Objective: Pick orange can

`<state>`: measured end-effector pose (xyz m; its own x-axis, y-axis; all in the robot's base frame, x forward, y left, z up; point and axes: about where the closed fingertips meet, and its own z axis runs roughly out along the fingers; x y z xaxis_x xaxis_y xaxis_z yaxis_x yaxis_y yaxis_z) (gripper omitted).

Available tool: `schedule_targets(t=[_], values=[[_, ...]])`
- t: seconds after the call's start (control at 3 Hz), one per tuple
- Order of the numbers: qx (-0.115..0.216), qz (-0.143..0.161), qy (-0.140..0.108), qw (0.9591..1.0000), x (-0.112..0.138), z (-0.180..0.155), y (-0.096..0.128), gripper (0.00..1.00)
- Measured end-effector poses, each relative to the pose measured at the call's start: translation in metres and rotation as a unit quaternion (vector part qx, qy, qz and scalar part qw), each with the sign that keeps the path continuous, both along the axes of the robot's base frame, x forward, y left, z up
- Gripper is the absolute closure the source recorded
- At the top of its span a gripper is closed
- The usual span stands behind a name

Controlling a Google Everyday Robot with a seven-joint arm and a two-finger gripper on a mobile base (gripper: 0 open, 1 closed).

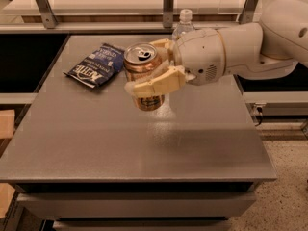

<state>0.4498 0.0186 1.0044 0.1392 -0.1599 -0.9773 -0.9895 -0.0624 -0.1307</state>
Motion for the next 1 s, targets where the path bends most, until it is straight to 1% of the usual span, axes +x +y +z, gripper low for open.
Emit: schedule_targets(t=[0.33,0.67,1.0], values=[[0.003,-0.001,0.010,0.9999,-0.002,0.016,-0.001,1.00],[-0.003,-0.004,0.011,0.9999,-0.004,0.030,-0.001,1.00],[-0.011,-0.009,0.008,0.9999,-0.006,0.039,-0.003,1.00]])
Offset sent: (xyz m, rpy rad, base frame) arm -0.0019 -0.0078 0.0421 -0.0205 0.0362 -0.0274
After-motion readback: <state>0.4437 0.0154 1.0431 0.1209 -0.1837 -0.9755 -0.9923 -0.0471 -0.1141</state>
